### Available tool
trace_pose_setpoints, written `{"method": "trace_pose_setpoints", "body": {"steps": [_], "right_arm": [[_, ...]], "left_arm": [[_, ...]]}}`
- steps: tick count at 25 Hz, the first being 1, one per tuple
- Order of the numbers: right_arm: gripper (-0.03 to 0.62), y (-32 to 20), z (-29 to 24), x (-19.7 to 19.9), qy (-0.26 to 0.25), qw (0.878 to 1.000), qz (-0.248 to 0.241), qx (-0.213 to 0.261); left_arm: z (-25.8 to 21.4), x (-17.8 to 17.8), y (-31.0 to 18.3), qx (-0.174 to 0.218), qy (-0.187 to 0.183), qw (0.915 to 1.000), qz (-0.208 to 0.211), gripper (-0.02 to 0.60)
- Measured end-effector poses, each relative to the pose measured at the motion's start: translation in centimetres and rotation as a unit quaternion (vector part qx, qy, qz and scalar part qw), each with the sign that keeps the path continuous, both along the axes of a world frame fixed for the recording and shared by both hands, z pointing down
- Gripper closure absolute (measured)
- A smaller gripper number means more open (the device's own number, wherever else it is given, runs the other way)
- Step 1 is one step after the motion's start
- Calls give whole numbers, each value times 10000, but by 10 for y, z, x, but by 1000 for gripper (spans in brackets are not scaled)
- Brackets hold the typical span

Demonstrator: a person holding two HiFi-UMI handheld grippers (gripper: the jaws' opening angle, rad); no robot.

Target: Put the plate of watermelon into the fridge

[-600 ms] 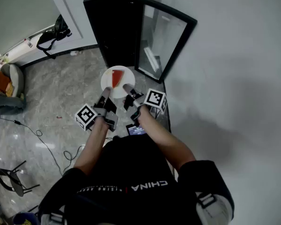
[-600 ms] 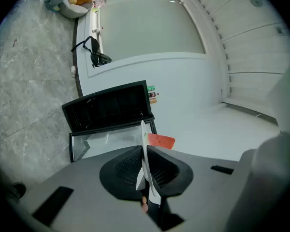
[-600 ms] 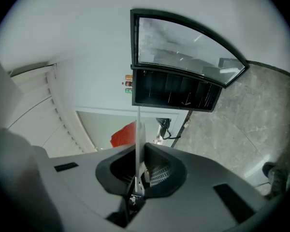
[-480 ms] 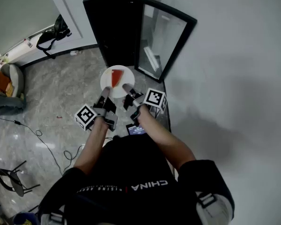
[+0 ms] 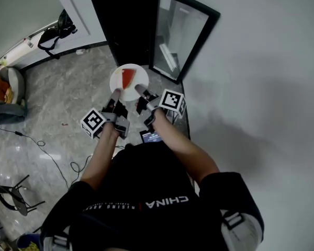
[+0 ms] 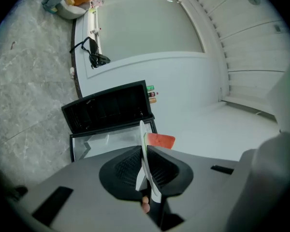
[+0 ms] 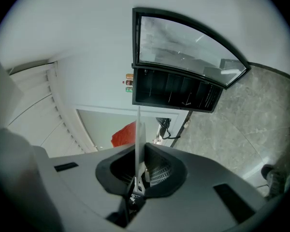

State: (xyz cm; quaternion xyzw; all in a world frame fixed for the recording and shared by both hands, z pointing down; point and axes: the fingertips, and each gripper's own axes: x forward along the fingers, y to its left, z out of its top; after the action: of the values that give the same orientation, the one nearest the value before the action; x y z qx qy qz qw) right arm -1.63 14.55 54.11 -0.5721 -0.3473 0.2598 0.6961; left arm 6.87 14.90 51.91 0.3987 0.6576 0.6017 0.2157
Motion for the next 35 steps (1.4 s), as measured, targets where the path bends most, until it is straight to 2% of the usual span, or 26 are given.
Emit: {"method": "trace_pose_setpoints", "body": {"steps": [16, 20, 35], "right_arm": [[566, -3, 9, -2, -45, 9999, -22, 133], [565, -3, 9, -3, -53, 9999, -11, 125], [565, -9, -3, -18, -86, 9998, 80, 169]], "left_arm": [[10, -3, -3, 120, 104, 9998, 134, 541], [11, -4, -2, 113, -26, 9999, 128, 543], [-1, -20, -5, 107, -143, 9995, 265, 541]]}}
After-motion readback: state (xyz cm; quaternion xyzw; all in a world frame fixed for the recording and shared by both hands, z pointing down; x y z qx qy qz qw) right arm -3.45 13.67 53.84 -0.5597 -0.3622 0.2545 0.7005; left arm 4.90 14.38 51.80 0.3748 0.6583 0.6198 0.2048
